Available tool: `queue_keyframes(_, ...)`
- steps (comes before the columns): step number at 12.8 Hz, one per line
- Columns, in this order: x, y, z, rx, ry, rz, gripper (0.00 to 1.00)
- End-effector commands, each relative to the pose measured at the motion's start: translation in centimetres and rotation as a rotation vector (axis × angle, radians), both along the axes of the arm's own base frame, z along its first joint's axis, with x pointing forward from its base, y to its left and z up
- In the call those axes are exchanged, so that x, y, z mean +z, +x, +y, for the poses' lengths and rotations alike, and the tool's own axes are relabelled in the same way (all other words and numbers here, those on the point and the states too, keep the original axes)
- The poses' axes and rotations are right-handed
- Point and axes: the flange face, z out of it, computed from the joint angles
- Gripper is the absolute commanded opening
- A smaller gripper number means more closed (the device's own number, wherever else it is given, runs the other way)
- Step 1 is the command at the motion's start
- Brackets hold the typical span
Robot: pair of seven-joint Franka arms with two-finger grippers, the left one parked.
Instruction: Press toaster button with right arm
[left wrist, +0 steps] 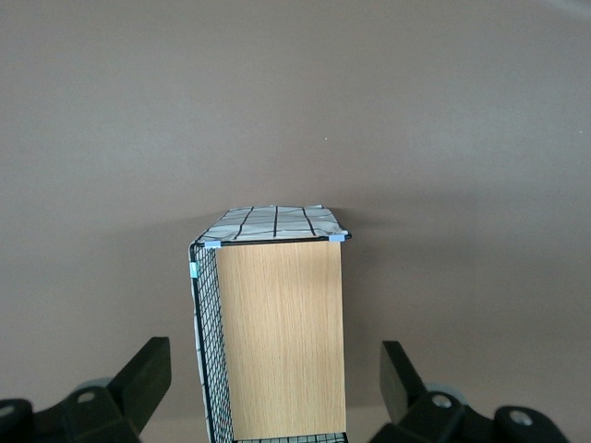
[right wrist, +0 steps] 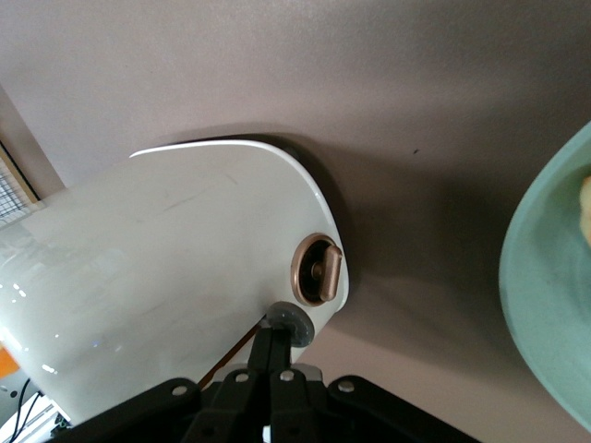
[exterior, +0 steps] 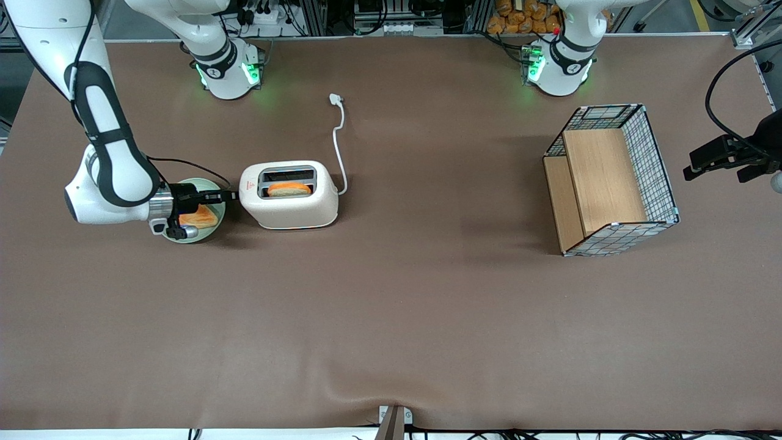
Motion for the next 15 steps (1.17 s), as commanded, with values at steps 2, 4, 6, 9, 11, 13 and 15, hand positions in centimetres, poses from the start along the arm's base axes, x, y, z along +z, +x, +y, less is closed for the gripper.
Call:
queue_keyframes(2, -3.5, -0.2, -0.1, 0.001, 0.004, -0.017, 0.00)
queue_keyframes(4, -2.2, 0.6, 0.0, 0.006, 0.020, -0.025, 0.00)
queue_keyframes(6, -0.2, 1.9, 0.3, 0.018, 0.052, -0.013, 0.00)
queue_keyframes(9, 3.5, 4.3, -0.3, 0.021, 0.048, -0.012, 0.04)
queue_keyframes(11, 5.2, 5.8, -0.9, 0.057, 0.016, -0.051, 0.62)
queue_keyframes(13, 6.5, 6.8, -1.6, 0.064, 0.008, -0.081, 1.00)
queue_keyframes(15, 8.1, 7.9, -1.7, 0.104, -0.013, -0.102, 1.00)
